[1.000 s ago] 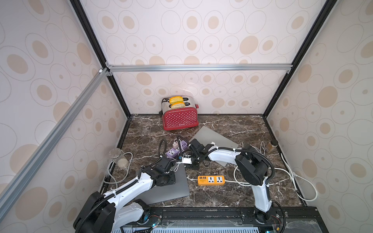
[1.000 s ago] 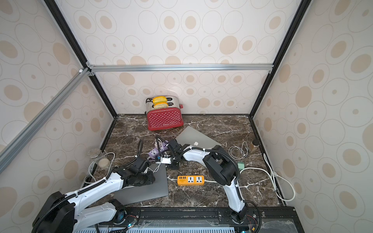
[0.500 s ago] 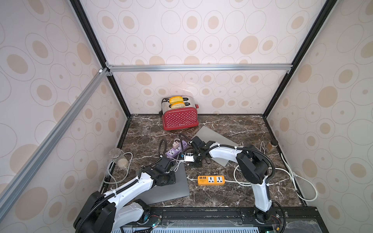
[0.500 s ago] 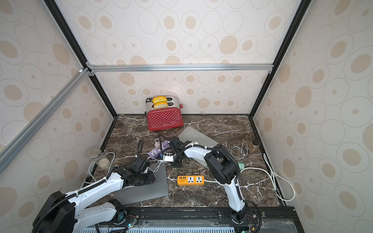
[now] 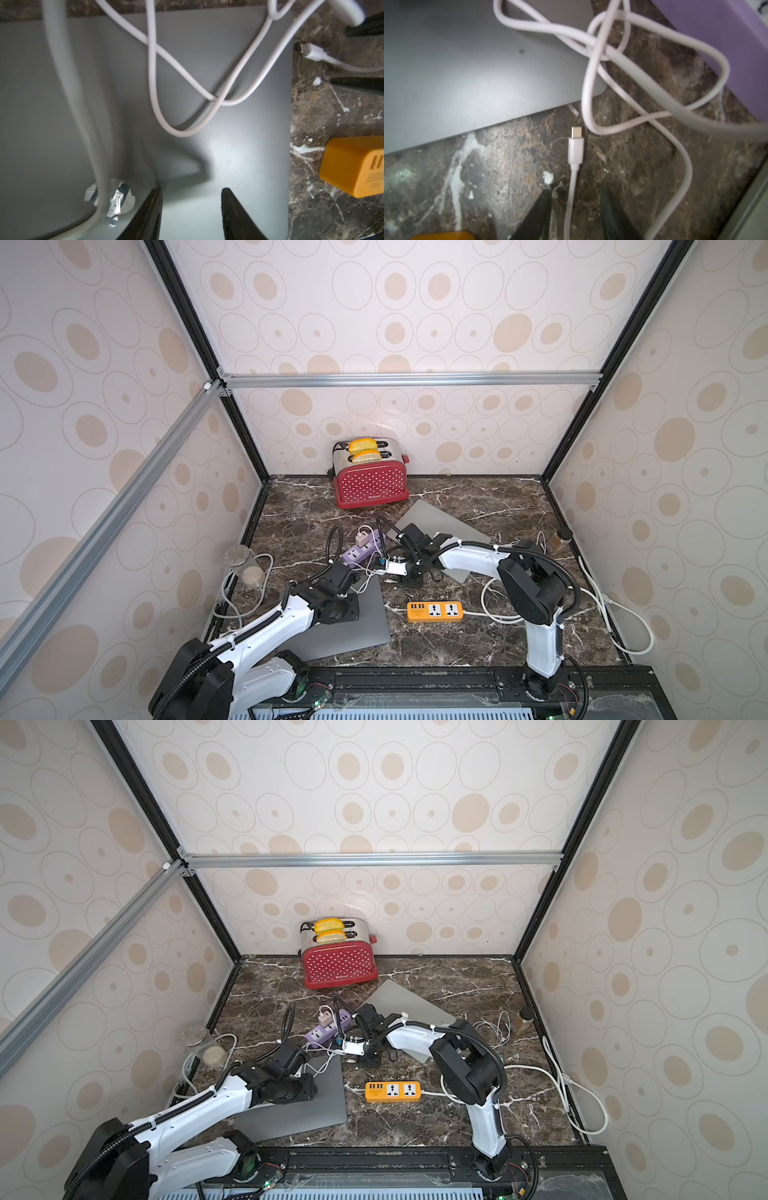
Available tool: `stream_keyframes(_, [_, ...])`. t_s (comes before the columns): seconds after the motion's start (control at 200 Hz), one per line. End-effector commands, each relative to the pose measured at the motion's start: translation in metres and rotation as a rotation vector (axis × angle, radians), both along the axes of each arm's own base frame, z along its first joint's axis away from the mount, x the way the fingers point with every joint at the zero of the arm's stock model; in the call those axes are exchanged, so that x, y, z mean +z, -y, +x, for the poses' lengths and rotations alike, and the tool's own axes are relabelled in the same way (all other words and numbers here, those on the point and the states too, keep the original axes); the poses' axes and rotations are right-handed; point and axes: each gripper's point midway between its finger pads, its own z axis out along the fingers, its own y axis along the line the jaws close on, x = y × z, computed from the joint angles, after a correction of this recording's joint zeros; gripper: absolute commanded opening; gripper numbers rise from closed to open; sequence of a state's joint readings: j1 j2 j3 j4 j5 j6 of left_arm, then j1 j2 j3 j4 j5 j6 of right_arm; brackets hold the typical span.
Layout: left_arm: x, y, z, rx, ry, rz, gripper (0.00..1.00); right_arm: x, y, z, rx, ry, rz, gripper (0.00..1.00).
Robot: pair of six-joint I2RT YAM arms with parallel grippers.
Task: Unplug the laptop charger
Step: Remove the charging cable from the laptop.
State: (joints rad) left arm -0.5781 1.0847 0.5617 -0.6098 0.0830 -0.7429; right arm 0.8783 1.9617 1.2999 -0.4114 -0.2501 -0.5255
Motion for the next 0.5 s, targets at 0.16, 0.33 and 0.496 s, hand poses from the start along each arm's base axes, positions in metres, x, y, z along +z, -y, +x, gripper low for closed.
stream_keyframes(0.16, [0.064,0.001,0.029,-0.041,0.144,0.034,0.49,0.065,-0.001,0.010,-0.101,0.075,0.114,0.58])
stream_keyframes(0.33, [0.081,-0.001,0.052,-0.054,0.180,0.103,0.51,0.110,-0.004,0.035,-0.212,0.168,0.150,0.63])
stream_keyframes(0.496, [0.090,-0.012,0.083,0.010,0.203,0.046,0.53,0.151,-0.015,0.055,-0.311,0.214,0.224,0.65])
